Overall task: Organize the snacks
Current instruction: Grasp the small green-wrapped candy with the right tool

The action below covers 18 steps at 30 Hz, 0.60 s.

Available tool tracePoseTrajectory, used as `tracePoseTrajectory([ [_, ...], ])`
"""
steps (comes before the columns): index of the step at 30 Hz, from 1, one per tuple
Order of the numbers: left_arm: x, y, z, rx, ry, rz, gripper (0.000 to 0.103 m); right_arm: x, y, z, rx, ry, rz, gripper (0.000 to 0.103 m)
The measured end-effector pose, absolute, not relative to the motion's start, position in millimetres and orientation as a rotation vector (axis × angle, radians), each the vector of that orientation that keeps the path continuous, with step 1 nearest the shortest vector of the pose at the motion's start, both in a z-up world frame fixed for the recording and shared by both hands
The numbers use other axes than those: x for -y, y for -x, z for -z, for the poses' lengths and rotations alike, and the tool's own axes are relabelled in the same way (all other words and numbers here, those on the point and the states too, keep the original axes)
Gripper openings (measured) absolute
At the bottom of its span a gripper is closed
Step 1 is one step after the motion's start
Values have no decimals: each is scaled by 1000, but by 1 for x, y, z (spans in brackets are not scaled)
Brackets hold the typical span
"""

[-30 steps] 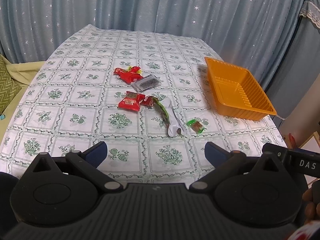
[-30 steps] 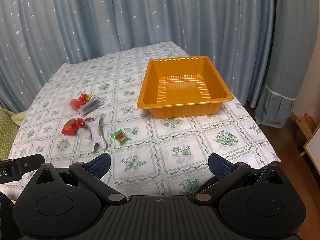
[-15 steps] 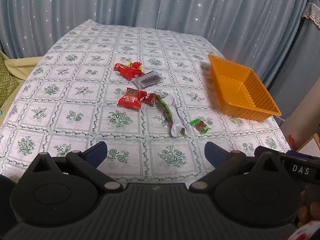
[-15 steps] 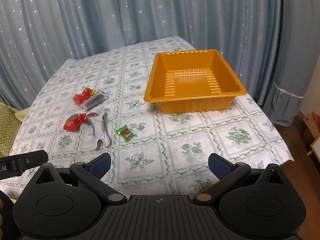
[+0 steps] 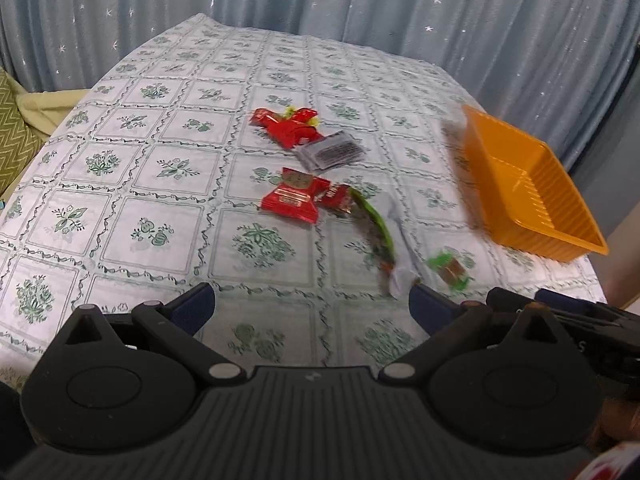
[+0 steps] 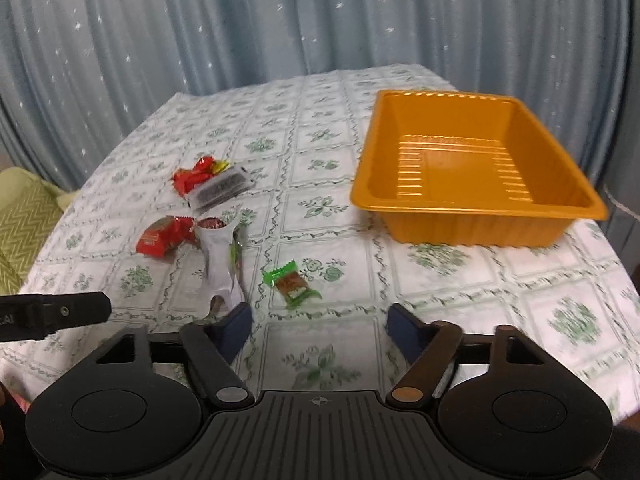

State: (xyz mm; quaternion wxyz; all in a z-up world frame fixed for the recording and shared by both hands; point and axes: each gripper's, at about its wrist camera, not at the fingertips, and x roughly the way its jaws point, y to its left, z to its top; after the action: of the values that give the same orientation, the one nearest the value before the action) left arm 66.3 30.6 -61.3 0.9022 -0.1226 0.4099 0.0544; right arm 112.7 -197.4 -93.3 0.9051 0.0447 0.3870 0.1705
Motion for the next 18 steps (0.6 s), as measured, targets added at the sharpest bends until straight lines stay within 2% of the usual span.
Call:
tracePoseTrajectory([
  [4, -35, -79, 70, -849, 272, -111, 102, 187, -133, 106, -807, -50, -390, 63],
  [10, -34, -96, 81, -859, 288, -96, 102, 169, -154, 122, -810, 39, -461, 48],
  [12, -33, -100, 83, -855, 292, -85, 102, 165, -159, 127, -814, 67, -470, 39],
  [14, -32, -103, 84, -855, 293, -65, 93, 161, -162, 130, -817, 87, -476, 34],
  [18, -28, -106, 86, -854, 280, -52, 92, 156, -162, 133, -799, 123, -486, 21],
])
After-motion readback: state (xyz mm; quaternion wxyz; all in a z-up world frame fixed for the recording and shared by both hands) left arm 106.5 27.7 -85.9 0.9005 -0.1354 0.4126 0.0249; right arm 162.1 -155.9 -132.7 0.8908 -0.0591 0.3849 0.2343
